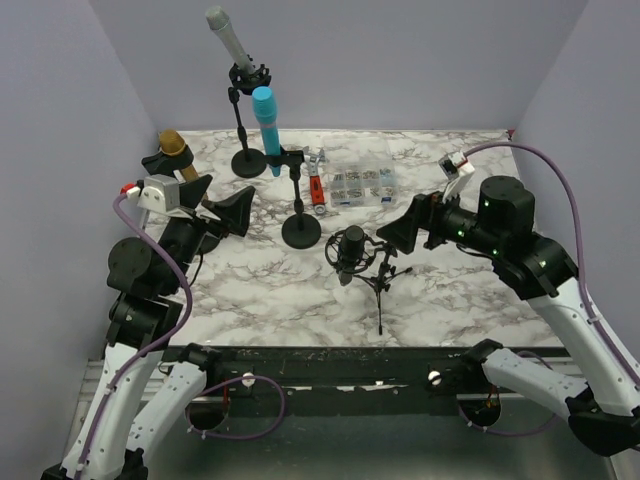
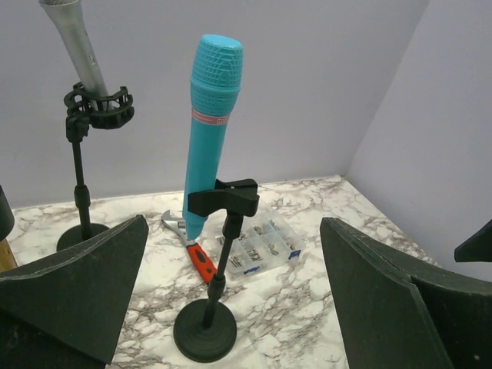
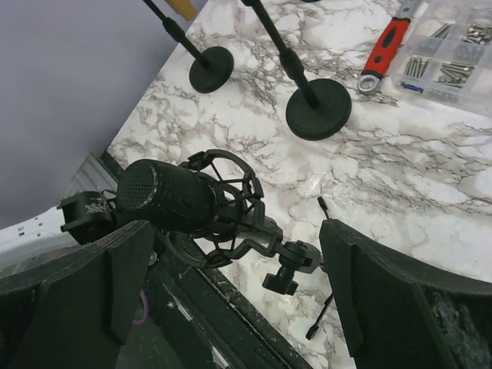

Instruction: Remove the microphone from the stand

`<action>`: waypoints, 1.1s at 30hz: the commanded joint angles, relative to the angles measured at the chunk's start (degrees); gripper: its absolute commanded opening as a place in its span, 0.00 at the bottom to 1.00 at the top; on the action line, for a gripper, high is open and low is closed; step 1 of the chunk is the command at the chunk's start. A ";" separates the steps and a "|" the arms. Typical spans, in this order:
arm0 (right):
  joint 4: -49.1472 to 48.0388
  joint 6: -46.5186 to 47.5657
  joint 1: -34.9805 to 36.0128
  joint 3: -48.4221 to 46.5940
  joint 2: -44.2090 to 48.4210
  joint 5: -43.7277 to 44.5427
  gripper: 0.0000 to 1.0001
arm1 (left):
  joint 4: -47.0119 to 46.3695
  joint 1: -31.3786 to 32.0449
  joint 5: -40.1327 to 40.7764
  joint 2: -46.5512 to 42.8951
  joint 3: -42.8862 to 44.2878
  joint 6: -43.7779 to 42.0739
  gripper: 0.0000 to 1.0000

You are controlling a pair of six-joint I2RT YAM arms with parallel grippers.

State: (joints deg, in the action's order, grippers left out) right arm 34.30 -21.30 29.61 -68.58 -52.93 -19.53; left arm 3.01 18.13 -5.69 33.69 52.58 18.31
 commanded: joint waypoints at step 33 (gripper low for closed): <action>-1.12 3.74 43.19 -4.73 -15.35 63.54 0.71 | 0.78 0.25 -3.44 3.58 1.04 1.38 0.96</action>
State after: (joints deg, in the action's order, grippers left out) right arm 35.40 -17.98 72.44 -73.97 -67.64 41.17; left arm 3.16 18.13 -7.55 37.08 52.60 18.94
